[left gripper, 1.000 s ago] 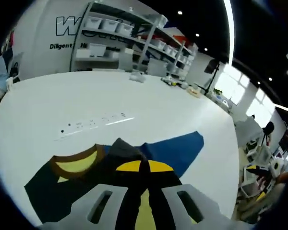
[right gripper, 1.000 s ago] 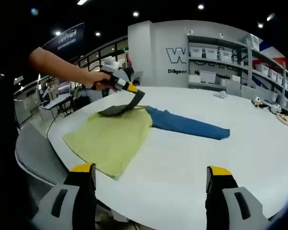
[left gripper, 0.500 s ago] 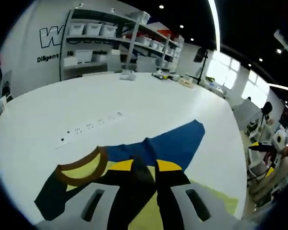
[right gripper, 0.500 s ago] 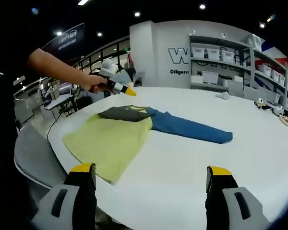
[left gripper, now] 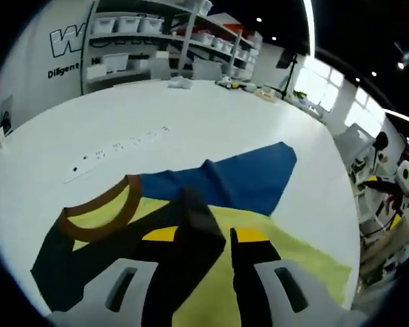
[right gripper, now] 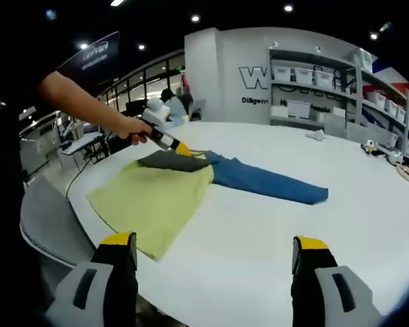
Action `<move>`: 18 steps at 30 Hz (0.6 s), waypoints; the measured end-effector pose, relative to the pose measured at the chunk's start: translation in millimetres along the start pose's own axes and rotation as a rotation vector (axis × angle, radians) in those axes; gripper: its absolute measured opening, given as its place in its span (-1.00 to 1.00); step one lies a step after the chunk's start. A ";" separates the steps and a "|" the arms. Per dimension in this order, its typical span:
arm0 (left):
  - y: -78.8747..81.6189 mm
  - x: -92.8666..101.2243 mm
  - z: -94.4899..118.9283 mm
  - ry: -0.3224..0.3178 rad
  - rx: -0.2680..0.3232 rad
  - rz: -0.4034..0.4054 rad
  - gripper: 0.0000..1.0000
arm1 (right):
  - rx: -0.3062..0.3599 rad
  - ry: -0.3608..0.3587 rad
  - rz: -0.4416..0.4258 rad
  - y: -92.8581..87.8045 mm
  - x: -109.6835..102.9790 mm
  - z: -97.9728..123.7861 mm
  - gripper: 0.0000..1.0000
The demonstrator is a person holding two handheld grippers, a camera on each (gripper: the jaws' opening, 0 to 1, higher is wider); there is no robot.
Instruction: Fold the garment on the visible template until the final outline fits inside the template.
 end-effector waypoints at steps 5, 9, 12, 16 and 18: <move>-7.5 -3.3 -11.2 0.025 -0.025 0.053 -0.42 | -0.005 -0.013 -0.014 -3.8 4.5 6.4 0.84; -9.1 -4.5 -20.1 0.033 -0.023 0.118 -0.52 | -0.018 -0.021 -0.017 -8.3 7.5 11.1 0.84; -9.1 0.2 -23.8 0.022 -0.019 0.126 -0.80 | -0.018 -0.030 -0.039 -11.8 12.0 13.0 0.84; -8.5 12.2 -23.7 -0.024 -0.020 0.064 -0.98 | -0.031 -0.033 -0.043 -16.9 15.4 10.6 0.81; -5.1 19.5 -20.7 -0.043 -0.006 0.025 -0.98 | -0.030 -0.028 -0.048 -17.7 14.8 9.5 0.80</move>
Point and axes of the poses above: the point that each gripper's makers call its tool centre point, and the gripper's own axes: z roughly backward along the fingers, x roughly to its right, y roughly out of its top, the point moved 3 cm from there along z, roughly backward along the fingers, and after that the axes turned 9 degrees about -z, right-handed, at the moved point
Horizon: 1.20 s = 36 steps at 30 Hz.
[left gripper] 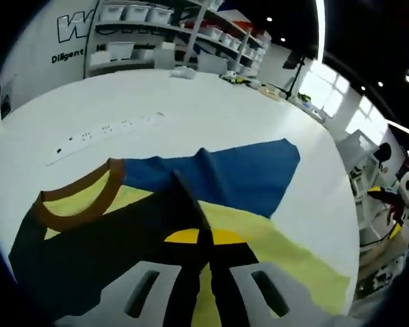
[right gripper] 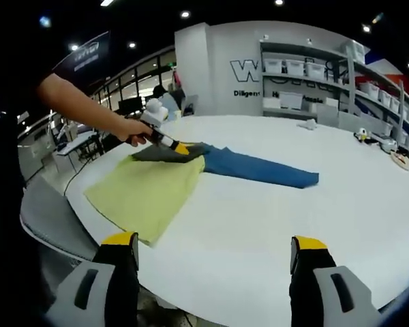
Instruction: Fold the garment on the visible template until the final outline fits inside the template.
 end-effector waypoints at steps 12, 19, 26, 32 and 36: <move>-0.4 11.5 17.8 -0.072 0.033 -0.015 -0.57 | 0.004 0.049 -0.011 9.1 -0.8 -20.6 0.81; -0.4 -2.9 33.0 -0.026 0.067 -0.073 -0.27 | 0.052 0.045 -0.024 34.8 13.8 -31.3 0.86; 0.3 -0.3 40.3 -0.017 0.086 -0.102 0.08 | 0.045 0.025 0.010 49.7 32.2 -40.7 0.84; -4.7 9.4 45.5 -0.020 0.073 -0.269 0.64 | 0.052 -0.007 0.048 64.9 49.1 -49.5 0.64; -8.4 12.9 49.8 -0.014 0.059 -0.289 0.88 | 0.020 -0.020 0.108 67.8 58.2 -56.8 0.60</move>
Point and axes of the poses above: the point that each gripper's makers call its tool centre point, and the gripper's own axes: z roughly backward along the fingers, x roughly to its right, y roughly out of its top, the point moved 3 cm from there along z, roughly backward along the fingers, and after that the axes turned 9 degrees about -z, right-handed, at the moved point
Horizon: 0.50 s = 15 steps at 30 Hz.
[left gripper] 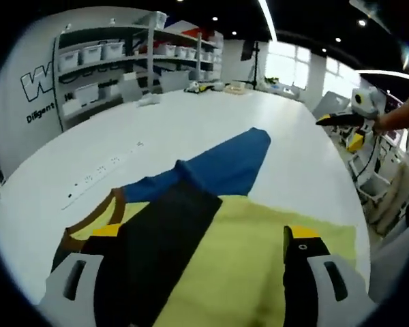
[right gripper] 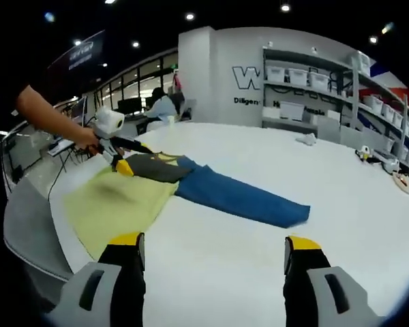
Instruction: Fold the garment on the visible template until the final outline fits inside the template.
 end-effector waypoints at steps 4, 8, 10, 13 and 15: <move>1.1 8.0 5.7 -0.022 0.005 -0.018 0.97 | -0.010 -0.009 0.017 4.5 9.0 -6.0 0.51; -0.1 11.8 13.3 -0.031 0.003 -0.046 0.95 | -0.020 -0.021 0.026 8.8 23.1 -14.4 0.47; -1.2 10.7 17.1 -0.029 0.005 -0.044 0.95 | -0.025 -0.025 0.022 10.4 30.0 -19.3 0.47; -3.9 9.2 24.2 -0.021 0.003 -0.052 0.91 | -0.032 -0.028 0.023 11.8 36.2 -24.8 0.46; -6.3 8.6 26.7 -0.014 -0.003 -0.063 0.91 | -0.040 -0.028 0.026 11.6 42.1 -30.2 0.45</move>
Point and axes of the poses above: the point that each gripper's makers call its tool centre point, and the gripper's own axes: z roughly backward along the fingers, x roughly to its right, y roughly out of its top, the point moved 3 cm from there along z, roughly backward along the fingers, and after that the axes turned 9 degrees about -z, right-handed, at the moved point
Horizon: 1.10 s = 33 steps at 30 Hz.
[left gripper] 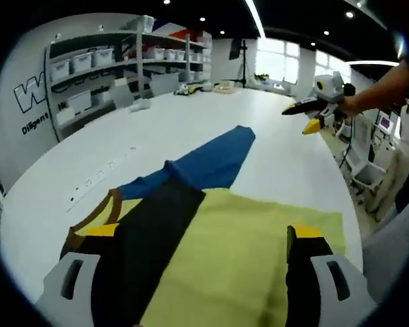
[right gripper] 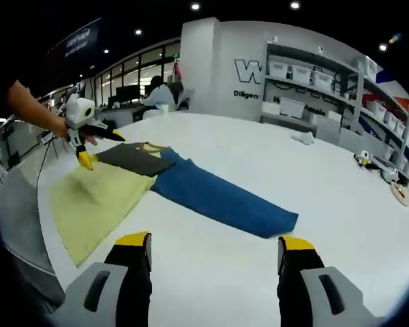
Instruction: Fold the garment on the visible template until the final outline fits inside the template.
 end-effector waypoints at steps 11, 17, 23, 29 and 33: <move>-6.9 1.3 14.7 0.021 -0.009 0.019 0.92 | -0.026 -0.054 -0.041 3.1 28.4 -26.1 0.37; -6.5 8.9 25.2 0.024 -0.012 0.010 0.91 | -0.037 -0.087 -0.062 3.2 51.1 -42.4 0.30; -7.3 13.0 31.5 0.029 -0.014 0.015 0.89 | -0.030 -0.110 -0.115 3.3 65.5 -58.4 0.19; -10.0 14.9 40.0 0.041 -0.025 0.013 0.89 | -0.060 -0.140 -0.113 -3.4 80.9 -74.9 0.03; -11.1 15.2 47.0 0.054 -0.021 0.014 0.88 | -0.068 -0.154 -0.134 -3.7 86.7 -83.8 -0.03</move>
Point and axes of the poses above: the point that each gripper's makers call its tool centre point, and the gripper's own axes: z roughly backward along the fingers, x roughly to its right, y roughly out of its top, the point moved 3 cm from there along z, roughly backward along the fingers, and after that the axes turned 9 degrees about -z, right-handed, at the moved point
